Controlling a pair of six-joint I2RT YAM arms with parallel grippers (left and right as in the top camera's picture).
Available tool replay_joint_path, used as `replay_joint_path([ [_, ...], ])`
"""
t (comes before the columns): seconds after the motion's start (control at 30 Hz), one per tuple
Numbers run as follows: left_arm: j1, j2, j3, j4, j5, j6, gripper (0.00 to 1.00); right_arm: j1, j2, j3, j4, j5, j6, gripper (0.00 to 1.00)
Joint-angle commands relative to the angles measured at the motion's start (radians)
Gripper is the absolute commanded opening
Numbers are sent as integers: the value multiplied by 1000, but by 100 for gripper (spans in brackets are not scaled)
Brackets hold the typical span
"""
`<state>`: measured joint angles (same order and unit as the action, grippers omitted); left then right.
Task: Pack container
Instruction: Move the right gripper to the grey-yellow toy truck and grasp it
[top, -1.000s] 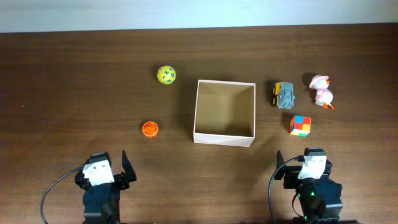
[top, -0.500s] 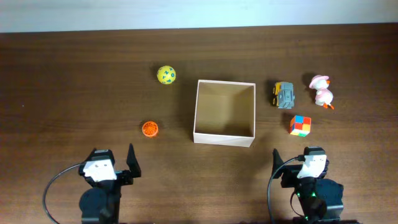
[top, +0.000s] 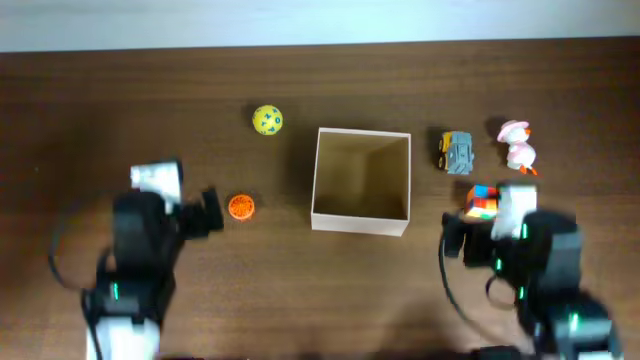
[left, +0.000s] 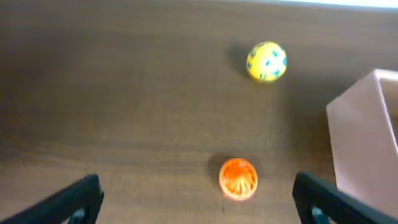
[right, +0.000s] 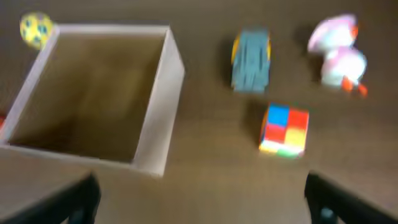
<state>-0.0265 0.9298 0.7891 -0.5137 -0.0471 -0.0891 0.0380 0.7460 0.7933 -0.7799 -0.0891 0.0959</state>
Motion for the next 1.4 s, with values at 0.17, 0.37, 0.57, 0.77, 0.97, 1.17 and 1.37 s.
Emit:
replay_joint_path([
  [0.17, 39, 466, 479, -221, 38, 16, 99, -14, 572, 636, -288, -6, -62, 99],
  [0.37, 85, 561, 525, -232, 69, 16, 99, -93, 834, 753, -271, -5, -58, 99],
  [0.57, 93, 579, 525, -232, 67, 16, 99, -119, 1044, 753, -267, -5, -54, 88],
  [0.77, 93, 579, 525, -232, 67, 16, 99, -116, 1203, 753, -205, -12, -43, 84],
  [0.97, 93, 579, 525, -232, 67, 16, 99, -116, 1275, 752, -152, -10, -35, 72],
  [1.17, 93, 579, 525, -232, 67, 16, 99, -116, 1275, 752, -137, -5, -35, 54],
  [1.37, 93, 579, 525, -232, 67, 16, 99, -116, 1269, 753, -138, 22, -35, 33],
])
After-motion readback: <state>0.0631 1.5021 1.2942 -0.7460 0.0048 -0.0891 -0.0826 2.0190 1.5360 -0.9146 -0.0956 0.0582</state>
